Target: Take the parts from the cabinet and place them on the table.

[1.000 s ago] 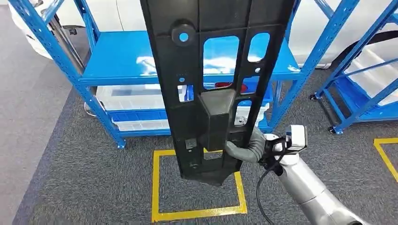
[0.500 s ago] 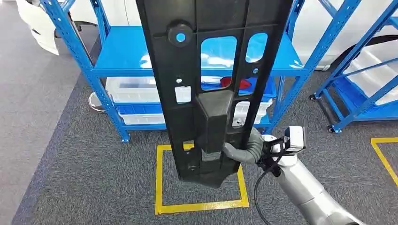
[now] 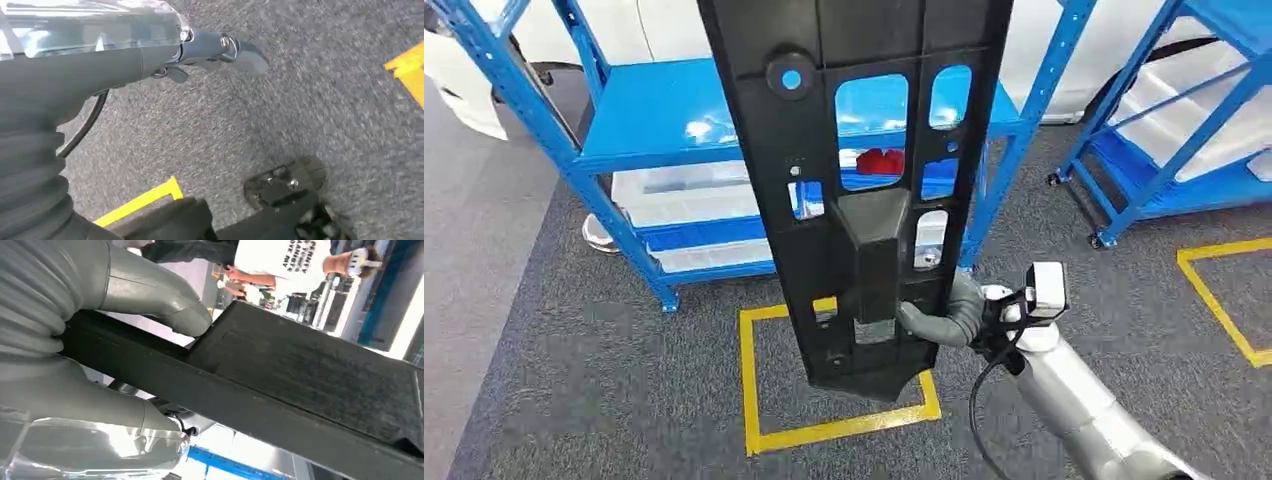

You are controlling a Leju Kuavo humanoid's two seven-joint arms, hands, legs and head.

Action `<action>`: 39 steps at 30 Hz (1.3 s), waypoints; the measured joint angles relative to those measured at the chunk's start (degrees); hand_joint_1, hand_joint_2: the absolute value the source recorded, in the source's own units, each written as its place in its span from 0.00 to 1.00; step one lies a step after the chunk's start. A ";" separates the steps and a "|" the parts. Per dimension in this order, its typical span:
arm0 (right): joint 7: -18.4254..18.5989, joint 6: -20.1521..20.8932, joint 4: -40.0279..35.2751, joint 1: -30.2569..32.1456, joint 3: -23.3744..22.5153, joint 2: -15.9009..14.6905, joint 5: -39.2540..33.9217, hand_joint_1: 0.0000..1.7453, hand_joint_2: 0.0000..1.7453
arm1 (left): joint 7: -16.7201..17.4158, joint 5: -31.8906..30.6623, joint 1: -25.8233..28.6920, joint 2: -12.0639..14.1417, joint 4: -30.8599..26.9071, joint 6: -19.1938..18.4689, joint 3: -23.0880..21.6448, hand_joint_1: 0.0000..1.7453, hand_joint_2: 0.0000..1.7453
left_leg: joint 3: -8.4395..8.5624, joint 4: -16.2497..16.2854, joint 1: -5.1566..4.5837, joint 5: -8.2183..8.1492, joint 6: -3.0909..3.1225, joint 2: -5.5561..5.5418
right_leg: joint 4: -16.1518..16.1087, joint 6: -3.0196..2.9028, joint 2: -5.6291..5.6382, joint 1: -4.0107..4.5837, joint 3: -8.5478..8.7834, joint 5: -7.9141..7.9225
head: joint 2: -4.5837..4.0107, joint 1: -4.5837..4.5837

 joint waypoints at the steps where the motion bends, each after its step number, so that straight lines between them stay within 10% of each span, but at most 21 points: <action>1: 0.06 -0.02 0.00 -0.11 0.02 0.00 -0.19 1.00 1.00 | -0.02 -0.04 -0.02 0.00 0.00 -0.02 0.00 0.00 1.00 | -1.98 4.55 0.12 -2.50 -0.29 -0.63 | -0.02 -0.21 0.30 0.00 -0.34 0.26 | 0.00 0.00; 4: 0.39 -0.02 0.02 0.25 0.04 -0.02 -0.44 1.00 1.00 | 0.11 -0.22 0.38 0.00 0.00 -0.02 0.00 0.00 1.00 | -6.02 14.29 0.36 -6.09 -0.71 -0.71 | 0.24 -0.05 2.01 -0.03 -1.16 0.69 | 0.00 0.00; 7: 0.46 0.00 0.04 0.46 0.04 -0.02 -0.48 1.00 1.00 | 0.11 -0.26 0.38 0.02 0.00 -0.02 0.00 0.00 1.00 | -0.57 4.34 0.79 -0.33 -0.66 -1.26 | 0.74 0.33 3.97 -0.18 -1.56 0.93 | 0.00 0.00; 9: 0.46 0.00 0.04 0.41 0.02 -0.07 -0.57 1.00 1.00 | 0.11 -0.37 0.38 0.07 0.00 -0.02 0.00 0.00 1.00 | 2.99 -2.78 1.41 1.16 -0.47 -6.73 | 1.40 0.84 5.07 -0.17 -2.08 0.94 | 0.00 0.00; 10: 0.50 0.00 0.02 0.27 0.02 -0.06 -0.59 1.00 1.00 | 0.11 -0.39 0.47 0.07 0.00 -0.02 0.00 0.00 1.00 | 2.70 -3.40 1.60 1.29 -0.21 -6.83 | 1.99 1.19 5.85 -0.14 -2.62 1.09 | 0.00 0.00; 14: 0.50 -0.02 0.04 0.55 -0.22 -0.06 -0.63 1.00 1.00 | 0.13 -0.41 0.25 -0.09 0.00 -0.07 -0.11 0.00 1.00 | 2.75 -3.87 1.42 2.31 1.53 -3.99 | 1.43 2.76 7.39 -0.56 -3.66 1.96 | 0.00 0.00; 16: 0.48 0.00 0.02 0.37 -0.37 0.15 -0.68 1.00 1.00 | 0.11 -0.42 -0.04 -0.07 0.00 -0.07 -0.11 0.00 1.00 | 2.57 -4.02 1.37 2.62 1.99 -2.91 | 5.99 3.10 3.61 -0.41 -5.52 -1.52 | 0.00 0.00; 18: 0.48 0.00 0.04 0.59 -0.42 0.31 -0.68 1.00 1.00 | 0.11 -0.41 0.18 -0.02 0.00 -0.07 -0.09 0.00 1.00 | 2.33 -3.99 1.10 2.64 2.03 -1.36 | 16.38 3.42 2.41 -0.61 -9.87 -6.24 | 0.00 0.00; 20: 0.50 0.00 0.11 0.88 -0.42 0.31 -0.68 1.00 1.00 | 0.13 -0.39 0.20 0.00 0.00 -0.04 -0.09 0.00 1.00 | 2.16 -3.93 0.97 2.64 2.04 -0.04 | 19.86 3.45 2.20 -0.63 -11.06 -6.77 | 0.00 0.00; 23: 0.48 0.00 0.11 0.81 -0.55 0.31 -0.70 1.00 1.00 | 0.11 -0.42 0.00 -0.09 0.00 -0.07 -0.11 0.00 1.00 | 2.42 -3.92 0.65 2.57 1.95 1.85 | 6.54 2.37 0.61 -0.26 -3.16 -0.52 | 0.00 0.00; 25: 0.50 0.00 0.09 0.47 -0.70 0.33 -0.70 1.00 1.00 | 0.11 -0.39 -0.06 -0.13 0.00 -0.04 -0.11 0.00 1.00 | 2.30 -3.73 0.07 2.39 1.57 2.90 | 1.10 1.37 -3.10 1.07 -0.56 -0.81 | 0.00 0.02; 29: 0.48 0.00 0.09 0.66 -0.90 0.35 -0.81 1.00 1.00 | 0.11 -0.42 -0.27 -0.13 0.00 -0.04 -0.13 0.00 1.00 | 2.30 -3.78 -0.11 2.01 0.48 5.01 | 0.49 -0.01 -0.42 0.28 -0.90 0.06 | 0.00 0.00; 31: 0.46 0.04 0.09 0.49 -0.90 0.00 -0.94 1.00 1.00 | 0.11 -0.42 -0.34 -0.11 0.00 -0.02 -0.13 0.00 1.00 | 0.92 0.09 0.30 -0.74 -0.15 0.47 | 0.20 -0.38 0.25 0.24 -0.84 0.31 | 0.00 0.00; 34: 0.46 0.35 0.09 0.90 -0.90 0.00 -1.40 1.00 1.00 | 0.52 -0.42 0.09 -0.13 0.00 -0.09 -0.11 0.00 1.00 | -5.15 12.99 0.52 -6.38 -0.71 -0.88 | 0.33 -0.68 2.14 0.28 -1.21 0.48 | 0.00 0.00; 37: 0.46 1.16 0.11 1.37 -0.81 0.00 -1.64 1.00 1.00 | 0.63 -0.04 0.36 -0.13 0.00 0.02 -0.11 0.00 1.00 | -3.04 8.16 0.84 -1.65 -0.90 -1.05 | 0.87 -0.49 4.36 0.15 -1.34 0.46 | 0.00 0.00; 39: 0.44 2.03 0.11 1.33 -0.72 -0.02 -1.97 1.00 1.00 | 0.33 0.68 0.66 -0.09 0.00 0.41 -0.04 0.00 1.00 | 1.59 -2.08 1.37 2.87 -0.82 -4.58 | 1.61 -0.03 5.69 0.01 -1.54 0.15 | 0.00 0.00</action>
